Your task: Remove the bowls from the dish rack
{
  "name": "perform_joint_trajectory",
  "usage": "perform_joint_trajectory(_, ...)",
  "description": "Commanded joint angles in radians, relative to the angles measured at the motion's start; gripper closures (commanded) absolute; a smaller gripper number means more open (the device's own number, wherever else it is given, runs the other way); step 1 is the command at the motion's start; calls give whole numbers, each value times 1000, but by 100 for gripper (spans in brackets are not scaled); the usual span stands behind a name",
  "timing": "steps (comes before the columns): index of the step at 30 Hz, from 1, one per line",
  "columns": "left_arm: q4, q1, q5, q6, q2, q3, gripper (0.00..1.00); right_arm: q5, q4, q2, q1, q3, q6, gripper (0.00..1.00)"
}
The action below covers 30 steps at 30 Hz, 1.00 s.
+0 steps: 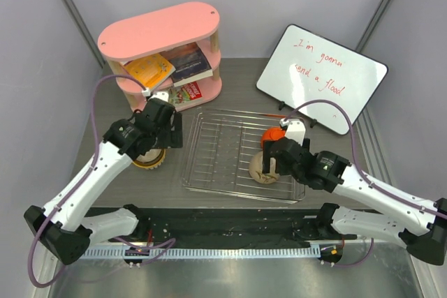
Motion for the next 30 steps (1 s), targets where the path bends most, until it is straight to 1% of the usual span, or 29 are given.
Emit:
perform_joint_trajectory(1, 138, -59, 223, 18, 69, 57, 13, 21, 34, 42, -4, 64, 27, 3)
perform_joint_trajectory(2, 147, -110, 233, 21, 95, 73, 12, 19, 34, 59, -4, 71, 28, 3)
perform_joint_trajectory(4, 156, -170, 237, 22, 174, 133, 11, 7, 31, 62, -4, 91, 31, 3)
perform_joint_trajectory(5, 200, -219, 242, 19, 198, 144, 10, 4, 25, 47, -4, 116, 39, 4)
perform_joint_trajectory(9, 320, -271, 344, -16, 296, 181, 10, -7, -18, -42, -3, 205, 57, 5)
perform_joint_trajectory(11, 348, -306, 349, -25, 363, 207, 10, 11, -85, -91, -4, 270, 70, 5)
perform_joint_trajectory(13, 389, -342, 392, -36, 406, 236, 10, 25, -128, -122, -4, 303, 85, 5)
perform_joint_trajectory(15, 412, -365, 400, -50, 469, 262, 10, 39, -165, -165, -4, 318, 93, 5)
perform_joint_trajectory(16, 438, -389, 452, -54, 486, 268, 10, 39, -173, -173, -3, 314, 96, 5)
perform_joint_trajectory(19, 480, -425, 481, -73, 552, 290, 10, 15, -207, -184, -3, 273, 132, 5)
perform_joint_trajectory(22, 532, -431, 518, -94, 600, 287, 10, -30, -211, -196, -4, 245, 161, 7)
perform_joint_trajectory(27, 552, -431, 506, -120, 632, 270, 9, -24, -234, -260, -3, 226, 182, 7)
perform_joint_trajectory(30, 566, -431, 530, -142, 655, 261, 8, -10, -250, -300, -4, 214, 200, 7)
